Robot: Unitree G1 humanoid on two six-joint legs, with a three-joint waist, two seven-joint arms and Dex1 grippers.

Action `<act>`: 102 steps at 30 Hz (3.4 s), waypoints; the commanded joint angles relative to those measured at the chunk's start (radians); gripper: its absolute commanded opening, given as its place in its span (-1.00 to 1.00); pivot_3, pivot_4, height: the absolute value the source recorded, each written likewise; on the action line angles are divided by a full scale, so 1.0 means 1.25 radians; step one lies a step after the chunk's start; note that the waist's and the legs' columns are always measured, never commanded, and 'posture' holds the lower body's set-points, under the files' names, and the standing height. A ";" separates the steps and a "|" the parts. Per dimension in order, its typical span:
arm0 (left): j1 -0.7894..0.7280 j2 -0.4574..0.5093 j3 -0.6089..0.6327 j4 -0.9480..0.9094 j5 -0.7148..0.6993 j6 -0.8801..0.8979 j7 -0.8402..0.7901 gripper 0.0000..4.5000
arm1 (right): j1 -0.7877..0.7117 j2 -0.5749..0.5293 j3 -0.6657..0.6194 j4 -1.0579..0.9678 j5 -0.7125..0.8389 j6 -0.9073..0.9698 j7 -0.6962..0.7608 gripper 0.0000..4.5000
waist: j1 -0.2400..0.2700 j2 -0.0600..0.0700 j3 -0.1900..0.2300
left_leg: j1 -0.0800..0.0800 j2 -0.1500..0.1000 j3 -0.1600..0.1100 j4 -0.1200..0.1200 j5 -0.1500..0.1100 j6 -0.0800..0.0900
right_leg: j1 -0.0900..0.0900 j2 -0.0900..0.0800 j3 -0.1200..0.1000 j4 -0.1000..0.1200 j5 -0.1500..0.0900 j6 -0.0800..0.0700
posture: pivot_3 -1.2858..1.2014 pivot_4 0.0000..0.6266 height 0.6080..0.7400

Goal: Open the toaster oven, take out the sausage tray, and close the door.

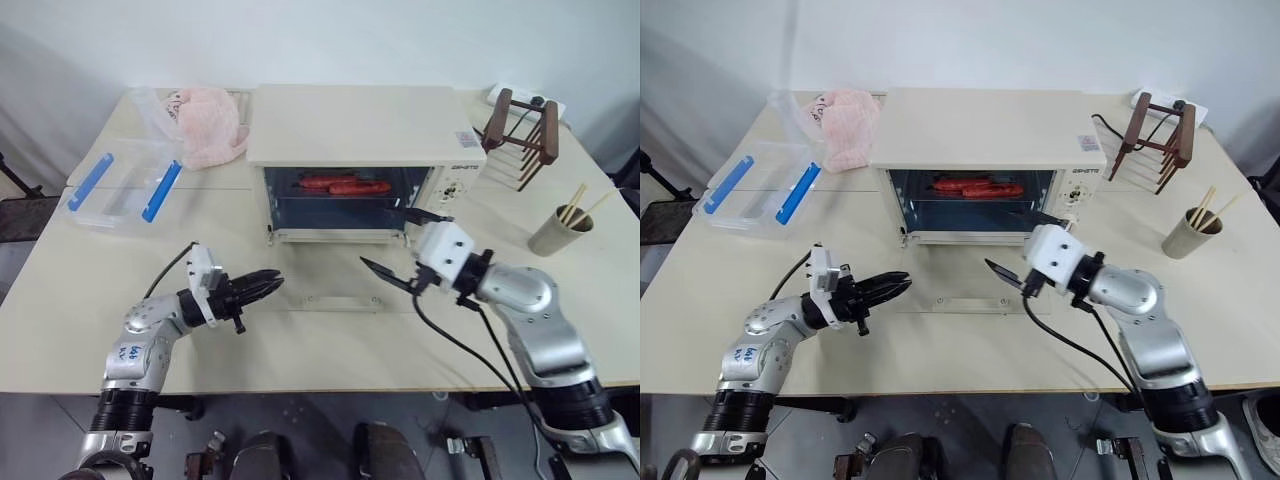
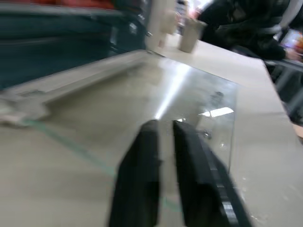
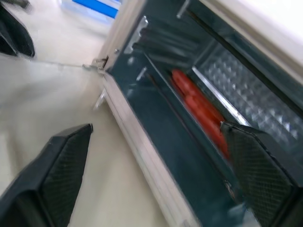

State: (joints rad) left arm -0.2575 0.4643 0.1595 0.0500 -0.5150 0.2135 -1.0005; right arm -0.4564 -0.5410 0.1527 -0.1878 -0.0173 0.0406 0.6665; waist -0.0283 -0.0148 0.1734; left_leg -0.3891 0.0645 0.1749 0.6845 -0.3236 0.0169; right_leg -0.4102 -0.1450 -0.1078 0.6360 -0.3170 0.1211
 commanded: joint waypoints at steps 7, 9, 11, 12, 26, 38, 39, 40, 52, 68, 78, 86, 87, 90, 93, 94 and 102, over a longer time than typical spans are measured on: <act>0.115 0.002 0.122 -0.157 -0.080 0.017 0.098 0.49 | -0.194 0.067 0.131 0.235 -0.315 -0.167 -0.207 1.00 | -0.003 0.000 0.000 | 0.000 0.000 0.000 0.000 0.000 0.000 | -0.001 0.000 0.000 0.001 0.000 0.000 | 0.03 -0.52 1.00; 0.128 -0.004 0.124 -0.174 -0.083 0.018 0.115 0.49 | -0.229 0.073 0.145 0.297 -0.366 -0.171 -0.248 1.00 | -0.003 0.000 0.000 | 0.000 0.000 0.000 0.000 0.000 0.000 | 0.000 -0.001 0.000 0.001 0.000 0.000 | 0.03 -0.52 1.00; 0.136 -0.008 0.121 -0.185 -0.085 0.018 0.124 0.50 | -0.253 0.076 0.152 0.344 -0.394 -0.170 -0.272 0.83 | -0.003 0.000 0.000 | 0.000 0.000 0.000 0.000 0.000 0.000 | -0.001 -0.001 0.000 0.001 0.000 0.000 | 0.03 -0.52 1.00; 0.140 -0.009 0.120 -0.190 -0.086 0.018 0.127 0.50 | -0.260 0.075 0.155 0.356 -0.402 -0.176 -0.277 0.75 | -0.003 0.000 0.000 | 0.000 0.000 0.000 0.000 0.000 0.000 | -0.001 -0.001 0.000 0.001 0.000 0.000 | 0.03 -0.52 1.00; 0.156 -0.012 0.122 -0.204 -0.097 0.015 0.144 0.50 | -0.292 0.099 0.163 0.432 -0.440 -0.166 -0.265 -0.61 | -0.022 0.001 0.000 | 0.000 0.001 0.000 -0.001 0.000 0.000 | -0.001 0.000 -0.001 0.001 0.000 0.000 | 0.03 -0.52 1.00; 0.169 -0.010 0.132 -0.202 -0.101 0.002 0.143 0.50 | -0.262 0.091 0.158 0.375 -0.401 -0.219 -0.218 -0.61 | -0.023 0.001 0.001 | -0.001 0.001 0.000 -0.001 0.000 0.000 | -0.001 0.000 0.000 0.001 0.000 0.000 | 0.03 -0.52 1.00; 0.170 -0.010 0.132 -0.200 -0.101 0.001 0.142 0.50 | -0.253 0.088 0.159 0.369 -0.396 -0.222 -0.209 -0.61 | -0.023 0.001 0.001 | 0.000 0.001 0.000 -0.002 0.000 0.000 | -0.001 0.000 0.000 0.001 0.000 0.000 | 0.03 -0.52 1.00; 0.171 -0.010 0.133 -0.201 -0.101 0.001 0.142 0.50 | -0.248 0.087 0.156 0.361 -0.393 -0.220 -0.209 -0.61 | -0.023 0.001 0.001 | 0.000 0.001 0.000 -0.001 0.000 0.000 | -0.001 0.000 0.000 0.001 0.000 0.000 | 0.03 -0.52 1.00; 0.170 -0.014 0.128 -0.200 -0.100 0.002 0.143 0.50 | -0.285 0.123 0.137 0.384 -0.436 -0.143 -0.287 -0.61 | -0.024 0.001 0.001 | 0.000 0.001 0.000 -0.002 0.000 0.000 | -0.001 0.000 0.000 0.001 0.000 0.000 | 0.03 -0.52 1.00; 0.171 -0.009 0.135 -0.187 -0.100 -0.008 0.134 0.50 | -0.309 0.135 0.151 0.436 -0.454 -0.119 -0.276 0.19 | -0.024 0.001 0.001 | 0.000 0.001 0.000 -0.002 0.000 0.000 | -0.001 0.000 0.000 0.001 0.000 0.000 | 0.03 -0.52 1.00; 0.149 -0.006 0.133 -0.155 -0.096 -0.026 0.122 0.50 | -0.339 0.152 0.161 0.486 -0.472 -0.094 -0.282 -0.31 | -0.025 0.001 0.001 | -0.001 0.001 0.000 -0.002 0.000 -0.001 | -0.001 0.000 0.000 0.001 0.000 0.000 | 0.03 -0.52 1.00; 0.130 -0.002 0.130 -0.145 -0.093 -0.024 0.124 0.50 | -0.369 0.177 0.168 0.512 -0.482 -0.078 -0.304 -0.86 | -0.026 0.001 0.001 | 0.000 0.001 0.000 -0.002 0.000 -0.001 | -0.001 0.000 0.000 0.001 0.000 0.000 | 0.03 -0.52 1.00; 0.128 -0.002 0.129 -0.145 -0.093 -0.024 0.124 0.50 | -0.372 0.179 0.169 0.515 -0.484 -0.077 -0.308 -0.99 | -0.026 0.001 0.000 | 0.000 0.001 0.000 -0.002 0.000 -0.001 | -0.001 0.000 0.000 0.001 0.000 0.000 | 0.03 -0.52 1.00; 0.124 -0.003 0.127 -0.144 -0.092 -0.024 0.124 0.50 | -0.374 0.181 0.171 0.512 -0.488 -0.083 -0.313 -0.99 | -0.027 0.001 0.000 | 0.000 0.001 0.000 -0.002 0.001 -0.001 | -0.001 0.001 0.000 0.001 0.000 0.000 | 0.03 -0.52 1.00; 0.123 -0.005 0.125 -0.146 -0.094 -0.020 0.127 0.50 | -0.368 0.178 0.170 0.487 -0.488 -0.086 -0.304 -0.99 | -0.028 0.001 0.000 | 0.000 0.001 0.000 -0.002 0.001 -0.001 | -0.001 0.001 -0.001 0.001 0.000 0.000 | 0.03 -0.52 1.00; 0.124 -0.005 0.125 -0.147 -0.094 -0.019 0.126 0.50 | -0.366 0.177 0.169 0.478 -0.487 -0.087 -0.301 -0.99 | -0.028 0.001 0.000 | 0.000 0.001 0.000 -0.002 0.001 -0.001 | -0.001 0.001 0.000 0.001 0.000 0.000 | 0.03 -0.52 1.00; 0.077 -0.014 0.100 -0.141 -0.094 -0.006 0.133 0.50 | -0.342 0.136 0.167 0.388 -0.471 -0.125 -0.250 -0.99 | -0.027 0.001 0.001 | -0.001 0.001 0.000 -0.003 0.001 -0.001 | -0.002 0.001 0.000 0.000 0.000 0.000 | 0.03 -0.52 1.00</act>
State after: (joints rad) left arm -0.1450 0.4479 0.2900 -0.1077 -0.6235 0.2089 -0.8377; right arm -0.8732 -0.3730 0.3843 0.3902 -0.6457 -0.0741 0.3583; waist -0.0626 -0.0138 0.1743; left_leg -0.3904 0.0659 0.1753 0.6811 -0.3229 0.0155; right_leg -0.4129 -0.1438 -0.1083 0.6366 -0.3172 0.1208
